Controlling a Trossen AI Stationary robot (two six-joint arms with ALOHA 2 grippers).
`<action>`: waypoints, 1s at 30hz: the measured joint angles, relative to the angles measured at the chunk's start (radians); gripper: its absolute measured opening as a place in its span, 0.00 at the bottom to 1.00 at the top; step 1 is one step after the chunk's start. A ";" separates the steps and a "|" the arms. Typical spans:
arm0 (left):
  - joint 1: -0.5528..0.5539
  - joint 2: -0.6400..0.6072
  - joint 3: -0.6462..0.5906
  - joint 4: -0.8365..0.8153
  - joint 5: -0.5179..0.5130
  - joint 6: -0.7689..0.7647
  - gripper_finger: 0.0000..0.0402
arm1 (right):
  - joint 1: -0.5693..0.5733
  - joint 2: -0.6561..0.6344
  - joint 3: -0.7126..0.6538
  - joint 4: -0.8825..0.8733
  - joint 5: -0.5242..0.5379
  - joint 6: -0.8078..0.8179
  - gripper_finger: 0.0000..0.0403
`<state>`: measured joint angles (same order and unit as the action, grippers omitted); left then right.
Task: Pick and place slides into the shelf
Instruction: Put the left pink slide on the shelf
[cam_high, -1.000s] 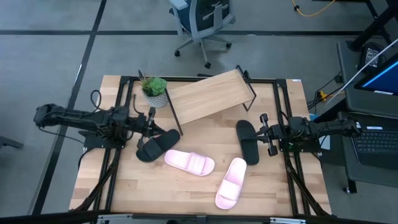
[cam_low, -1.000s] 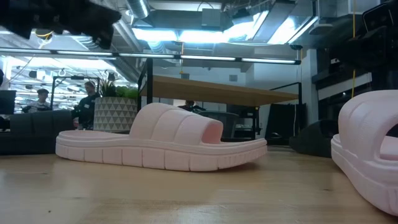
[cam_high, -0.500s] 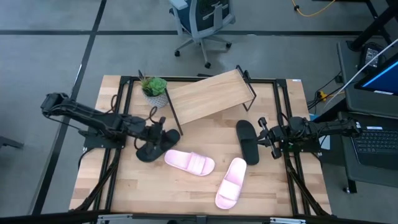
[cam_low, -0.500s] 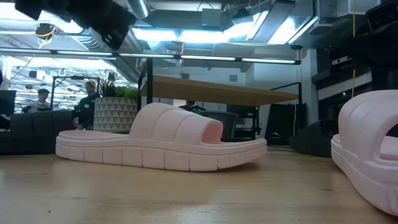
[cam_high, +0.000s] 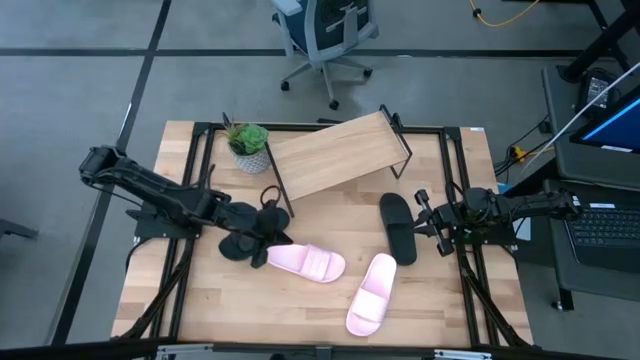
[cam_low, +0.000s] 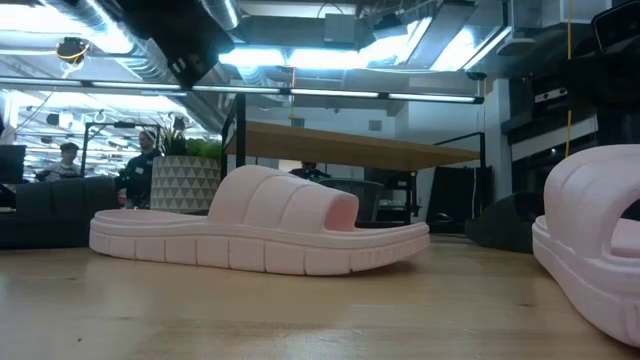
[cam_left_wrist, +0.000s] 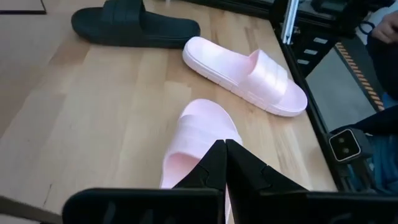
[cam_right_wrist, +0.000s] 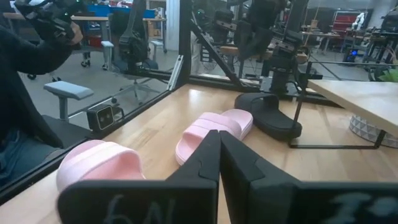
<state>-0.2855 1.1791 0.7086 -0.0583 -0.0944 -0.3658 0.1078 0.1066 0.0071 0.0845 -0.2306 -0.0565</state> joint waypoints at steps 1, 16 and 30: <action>0.000 0.010 0.006 0.001 0.000 -0.002 0.00 | 0.000 0.000 0.000 0.000 0.000 0.004 0.02; 0.003 0.054 0.015 -0.002 0.003 -0.017 0.00 | 0.000 0.000 0.000 0.000 0.000 0.016 0.02; 0.003 0.053 0.015 -0.001 0.003 0.088 0.00 | 0.000 0.000 0.000 0.052 0.001 -0.058 0.02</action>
<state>-0.2825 1.2324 0.7231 -0.0597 -0.0917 -0.2779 0.1078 0.1066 0.0068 0.1366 -0.2295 -0.1148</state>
